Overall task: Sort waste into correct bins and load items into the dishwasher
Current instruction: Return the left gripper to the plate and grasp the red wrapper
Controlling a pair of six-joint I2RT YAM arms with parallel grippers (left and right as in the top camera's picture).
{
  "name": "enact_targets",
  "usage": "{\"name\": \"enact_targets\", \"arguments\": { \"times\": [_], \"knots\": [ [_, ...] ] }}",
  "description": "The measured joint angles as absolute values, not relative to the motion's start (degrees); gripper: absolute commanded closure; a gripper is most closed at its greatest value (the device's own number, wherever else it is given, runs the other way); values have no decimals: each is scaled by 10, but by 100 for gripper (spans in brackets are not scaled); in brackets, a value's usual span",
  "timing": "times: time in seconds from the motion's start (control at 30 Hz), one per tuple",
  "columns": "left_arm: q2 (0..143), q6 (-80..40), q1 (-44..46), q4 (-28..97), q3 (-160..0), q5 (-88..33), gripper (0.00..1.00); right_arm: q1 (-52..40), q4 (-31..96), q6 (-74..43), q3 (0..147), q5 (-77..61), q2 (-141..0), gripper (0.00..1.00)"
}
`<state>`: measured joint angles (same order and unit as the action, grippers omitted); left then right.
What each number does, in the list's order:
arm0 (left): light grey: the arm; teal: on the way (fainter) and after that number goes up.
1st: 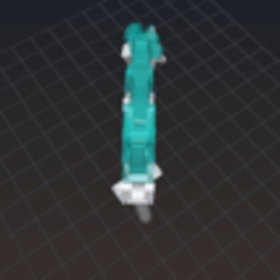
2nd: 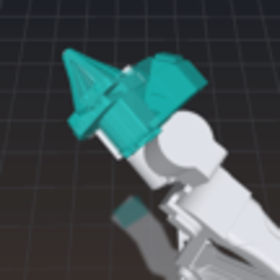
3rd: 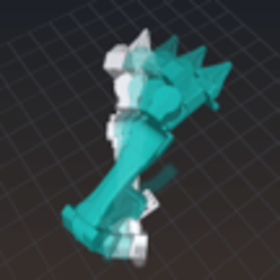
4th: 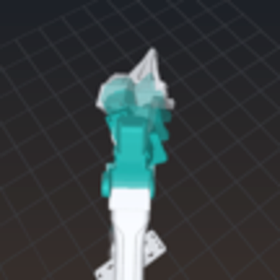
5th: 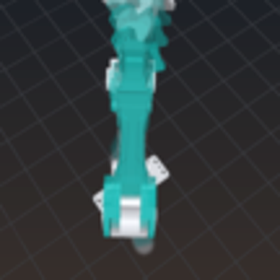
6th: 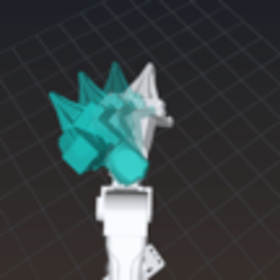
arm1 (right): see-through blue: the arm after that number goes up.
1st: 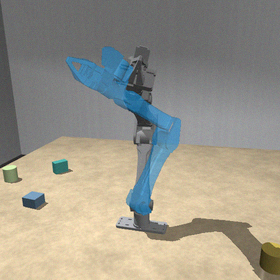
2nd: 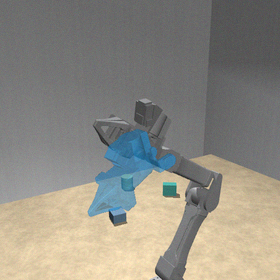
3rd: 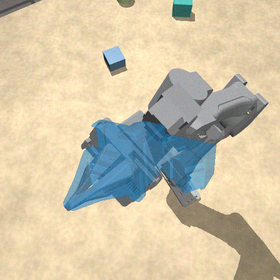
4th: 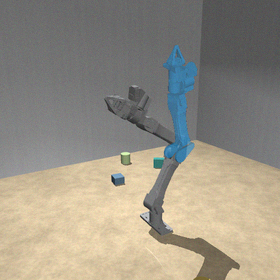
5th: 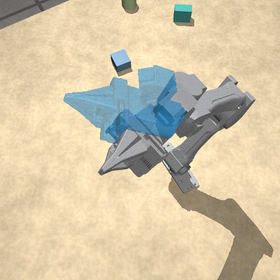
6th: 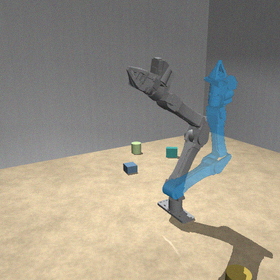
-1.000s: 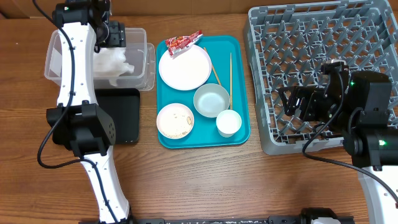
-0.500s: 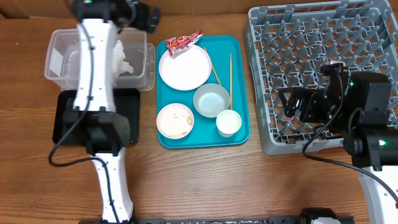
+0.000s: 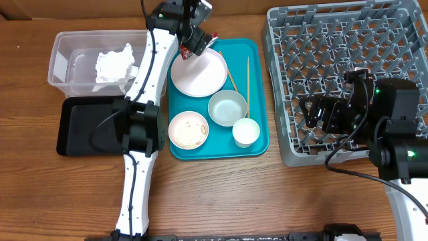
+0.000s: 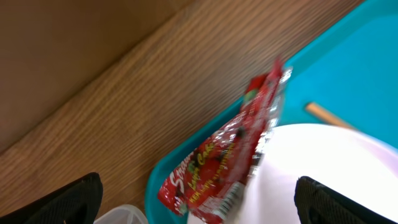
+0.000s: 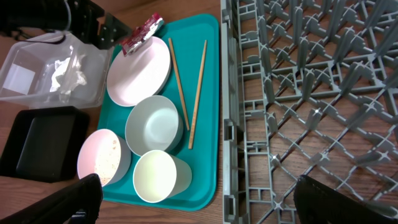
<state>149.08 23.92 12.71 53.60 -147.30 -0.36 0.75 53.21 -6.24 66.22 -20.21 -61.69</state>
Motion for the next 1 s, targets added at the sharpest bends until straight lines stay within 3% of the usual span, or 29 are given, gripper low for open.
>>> {"name": "enact_targets", "arguments": {
  "times": [0.47,0.73,0.87,1.0],
  "knots": [
    [1530,270,123,502,-1473,-28,2,8,534,-62,662,-202,-646,0],
    [1546,272,123,509,-1473,-45,20,8,534,-62,662,-202,-674,0],
    [1546,274,123,511,-1473,-54,34,8,532,-62,662,-202,-675,0],
    [1546,274,123,511,-1473,-58,39,8,532,-62,662,-202,-675,0]
  ]
}}
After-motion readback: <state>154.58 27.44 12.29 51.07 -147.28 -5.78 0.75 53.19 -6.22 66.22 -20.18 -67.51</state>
